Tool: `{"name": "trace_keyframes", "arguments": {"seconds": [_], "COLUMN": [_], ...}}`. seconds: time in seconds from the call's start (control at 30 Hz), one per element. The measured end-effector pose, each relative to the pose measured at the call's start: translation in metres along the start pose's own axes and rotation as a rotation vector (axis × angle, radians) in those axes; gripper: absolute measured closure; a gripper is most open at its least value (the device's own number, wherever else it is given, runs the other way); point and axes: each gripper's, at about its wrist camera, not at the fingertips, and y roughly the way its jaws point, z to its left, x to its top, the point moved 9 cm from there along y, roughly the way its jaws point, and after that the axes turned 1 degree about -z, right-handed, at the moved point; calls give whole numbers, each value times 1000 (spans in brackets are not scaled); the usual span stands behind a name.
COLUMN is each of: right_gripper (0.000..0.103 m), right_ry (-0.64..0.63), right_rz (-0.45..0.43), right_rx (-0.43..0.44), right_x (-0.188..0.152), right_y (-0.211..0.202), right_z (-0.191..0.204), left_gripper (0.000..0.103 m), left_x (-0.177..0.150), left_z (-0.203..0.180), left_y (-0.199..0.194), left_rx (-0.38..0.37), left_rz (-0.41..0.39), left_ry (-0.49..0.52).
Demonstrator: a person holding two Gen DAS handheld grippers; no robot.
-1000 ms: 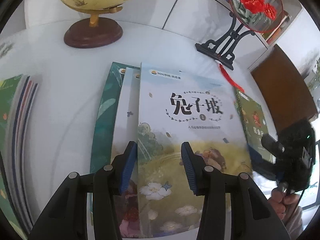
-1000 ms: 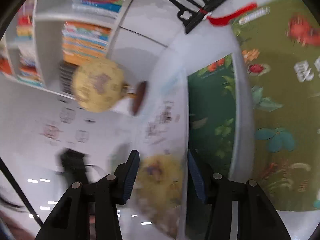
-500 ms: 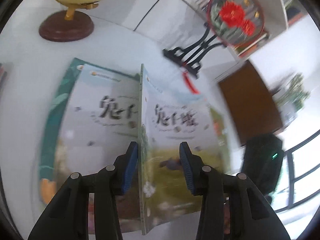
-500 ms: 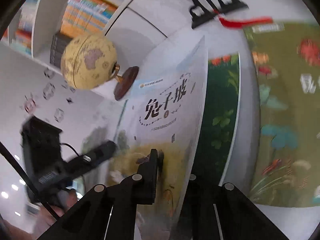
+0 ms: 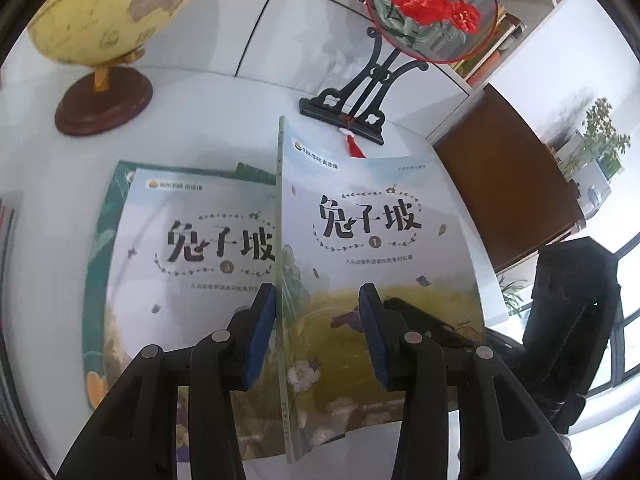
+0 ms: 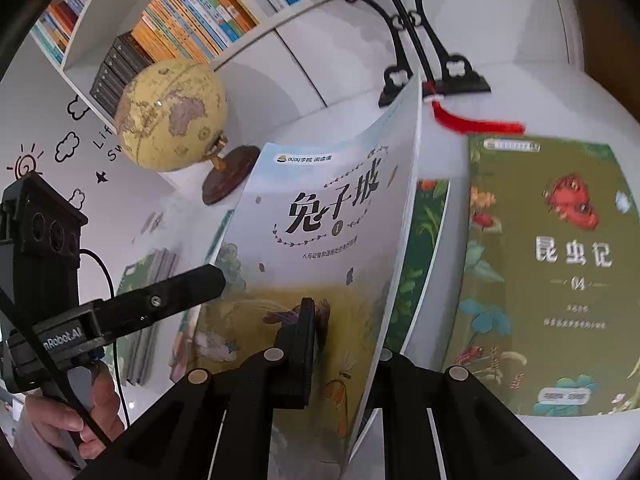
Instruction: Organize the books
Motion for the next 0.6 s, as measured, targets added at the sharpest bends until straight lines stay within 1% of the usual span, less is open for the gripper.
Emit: {"name": "trace_keyframes", "arguments": {"seconds": [0.17, 0.33, 0.53, 0.6], "right_gripper": [91, 91, 91, 91], "right_ry": [-6, -29, -65, -79], "right_rz": [-19, -46, -66, -68], "right_rx": [26, 23, 28, 30], "right_x": [9, 20, 28, 31], "right_y": [-14, -24, -35, -37], "right_z": [10, 27, 47, 56], "left_gripper": [65, 65, 65, 65], "left_x": [10, 16, 25, 28], "left_z": [-4, -7, -4, -2], "left_y": [-17, -32, -54, -60], "left_rx": [23, 61, 68, 59], "left_rz": [-26, -49, -88, -93], "left_ry": [31, 63, 59, 37]}}
